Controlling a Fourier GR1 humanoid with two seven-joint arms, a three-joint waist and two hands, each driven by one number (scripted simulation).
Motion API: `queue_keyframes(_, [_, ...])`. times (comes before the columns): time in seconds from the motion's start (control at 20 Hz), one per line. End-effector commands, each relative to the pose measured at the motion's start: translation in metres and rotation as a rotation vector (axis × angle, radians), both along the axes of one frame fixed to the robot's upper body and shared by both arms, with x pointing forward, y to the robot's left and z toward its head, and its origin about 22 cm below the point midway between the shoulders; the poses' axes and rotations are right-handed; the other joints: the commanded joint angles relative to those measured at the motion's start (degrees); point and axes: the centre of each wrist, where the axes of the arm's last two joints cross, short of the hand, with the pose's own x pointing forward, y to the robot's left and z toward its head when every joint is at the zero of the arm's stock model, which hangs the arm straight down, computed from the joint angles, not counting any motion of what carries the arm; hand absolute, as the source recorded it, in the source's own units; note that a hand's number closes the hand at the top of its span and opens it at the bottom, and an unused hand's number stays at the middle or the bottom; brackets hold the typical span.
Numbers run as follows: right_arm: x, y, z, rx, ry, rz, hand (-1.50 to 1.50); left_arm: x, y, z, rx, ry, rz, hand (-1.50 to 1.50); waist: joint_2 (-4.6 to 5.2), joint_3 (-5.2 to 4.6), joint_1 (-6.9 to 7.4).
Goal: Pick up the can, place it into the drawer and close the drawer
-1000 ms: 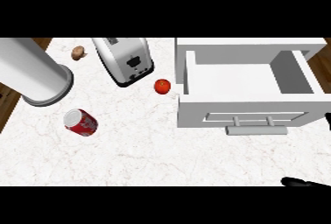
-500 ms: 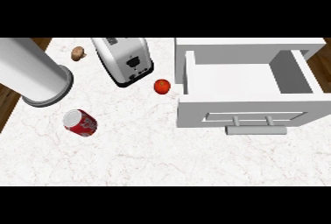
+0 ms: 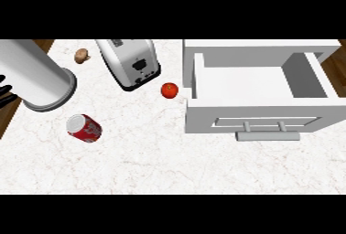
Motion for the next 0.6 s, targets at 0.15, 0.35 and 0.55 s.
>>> queue_keyframes(0.15, [-0.019,-0.009,0.000,0.007,-0.020,0.003,-1.50,0.015,-0.022,0.009,0.004,0.057,-0.005,-1.50,-0.04,0.01,-0.01])
queue_keyframes(0.35, [-0.012,-0.009,0.011,-0.006,-0.005,0.001,-1.50,0.018,-0.045,-0.017,0.011,0.040,0.000,-1.50,0.00,-0.01,0.18])
queue_keyframes(0.55, [-0.016,-0.008,0.001,-0.016,-0.008,-0.014,-1.50,0.021,-0.040,-0.052,0.012,0.063,-0.001,-1.50,0.06,-0.03,0.03])
